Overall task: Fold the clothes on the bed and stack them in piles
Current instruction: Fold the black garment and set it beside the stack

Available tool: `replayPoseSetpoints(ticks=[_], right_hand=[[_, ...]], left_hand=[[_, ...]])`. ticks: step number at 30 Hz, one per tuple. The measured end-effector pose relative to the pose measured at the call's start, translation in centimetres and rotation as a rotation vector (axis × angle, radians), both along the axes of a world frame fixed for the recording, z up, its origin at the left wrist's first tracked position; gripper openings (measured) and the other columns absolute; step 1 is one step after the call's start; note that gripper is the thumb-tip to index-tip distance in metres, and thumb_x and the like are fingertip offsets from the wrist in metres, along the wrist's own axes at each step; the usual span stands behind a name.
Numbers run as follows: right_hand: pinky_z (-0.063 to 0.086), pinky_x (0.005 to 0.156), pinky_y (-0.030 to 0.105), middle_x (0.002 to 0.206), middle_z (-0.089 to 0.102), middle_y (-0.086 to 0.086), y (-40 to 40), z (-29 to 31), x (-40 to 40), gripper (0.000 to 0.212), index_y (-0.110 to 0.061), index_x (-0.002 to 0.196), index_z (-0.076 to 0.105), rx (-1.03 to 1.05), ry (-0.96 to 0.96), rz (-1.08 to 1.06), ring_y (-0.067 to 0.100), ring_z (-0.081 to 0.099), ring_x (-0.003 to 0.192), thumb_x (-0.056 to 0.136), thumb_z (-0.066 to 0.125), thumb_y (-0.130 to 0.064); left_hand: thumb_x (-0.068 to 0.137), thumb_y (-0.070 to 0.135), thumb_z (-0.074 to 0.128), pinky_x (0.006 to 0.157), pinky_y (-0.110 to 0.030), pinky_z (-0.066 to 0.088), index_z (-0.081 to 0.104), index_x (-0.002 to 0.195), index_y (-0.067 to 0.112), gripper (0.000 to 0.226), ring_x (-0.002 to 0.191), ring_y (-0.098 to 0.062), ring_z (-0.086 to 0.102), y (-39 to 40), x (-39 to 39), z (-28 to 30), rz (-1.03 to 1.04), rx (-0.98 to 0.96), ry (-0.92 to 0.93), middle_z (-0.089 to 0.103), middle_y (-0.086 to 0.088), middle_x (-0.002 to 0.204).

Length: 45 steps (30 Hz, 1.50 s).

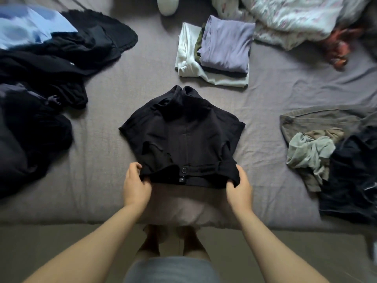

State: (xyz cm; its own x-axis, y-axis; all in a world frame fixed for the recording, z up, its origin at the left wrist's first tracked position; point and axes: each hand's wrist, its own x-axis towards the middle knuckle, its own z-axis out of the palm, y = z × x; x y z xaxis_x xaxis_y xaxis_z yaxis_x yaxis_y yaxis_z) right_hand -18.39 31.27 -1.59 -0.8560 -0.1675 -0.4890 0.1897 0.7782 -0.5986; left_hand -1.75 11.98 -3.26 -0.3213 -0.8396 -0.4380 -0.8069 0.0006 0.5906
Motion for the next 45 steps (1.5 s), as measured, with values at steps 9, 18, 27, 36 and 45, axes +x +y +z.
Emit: replayPoseSetpoints(ticks=[9, 18, 27, 36, 45], right_hand=[[0.043, 0.092, 0.038, 0.124, 0.063, 0.012, -1.4, 9.3, -7.1, 0.043, -0.023, 0.129, 0.061, 0.076, 0.186, -0.007, 0.035, 0.055, 0.113, 0.091, 0.043, -0.012], [0.053, 0.049, 0.029, 0.096, 0.062, 0.009, -6.6, 14.1, -13.9, 0.034, -0.014, 0.099, 0.063, -0.258, 0.152, -0.143, 0.025, 0.062, 0.080, 0.090, 0.033, -0.002], [0.042, 0.069, 0.033, 0.074, 0.060, 0.011, 0.3, 5.9, -5.9, 0.012, -0.009, 0.073, 0.054, 0.012, 0.137, -0.108, 0.031, 0.058, 0.075, 0.075, 0.065, -0.008], [0.043, 0.083, 0.037, 0.135, 0.040, 0.003, 2.4, -0.6, 2.0, 0.057, -0.018, 0.128, 0.052, 0.235, 0.034, 0.039, 0.029, 0.054, 0.101, 0.078, 0.048, 0.009], [0.026, 0.104, 0.018, 0.157, 0.025, 0.005, 5.2, -3.4, 3.2, 0.046, -0.010, 0.121, 0.065, 0.276, -0.103, 0.196, 0.022, 0.030, 0.141, 0.087, 0.043, 0.012]], left_hand=[[0.088, 0.005, 0.046, 0.079, -0.040, 0.046, 0.064, 0.114, 0.007, 0.032, 0.091, -0.040, 0.058, -6.5, -1.9, 10.3, -0.090, -0.247, 0.091, 0.058, -0.022, 0.099], [0.081, 0.018, 0.041, 0.065, -0.033, 0.038, 0.064, 0.083, 0.004, 0.027, 0.074, -0.034, 0.056, -11.1, -8.3, 18.1, -0.026, -0.529, 0.328, 0.061, -0.018, 0.075], [0.082, 0.019, 0.064, 0.069, -0.040, 0.046, 0.063, 0.093, 0.011, 0.013, 0.084, -0.039, 0.061, -4.6, 2.5, 7.9, 0.003, -0.312, -0.067, 0.065, -0.015, 0.091], [0.090, 0.018, 0.050, 0.075, -0.036, 0.043, 0.051, 0.126, 0.011, 0.036, 0.092, -0.034, 0.059, -1.4, 5.3, 1.5, 0.044, 0.046, -0.555, 0.057, -0.015, 0.116], [0.092, -0.001, 0.037, 0.059, -0.035, 0.040, 0.033, 0.146, 0.038, 0.066, 0.063, -0.029, 0.052, -0.8, 10.7, -1.6, 0.144, 0.249, -0.386, 0.057, -0.008, 0.079]])
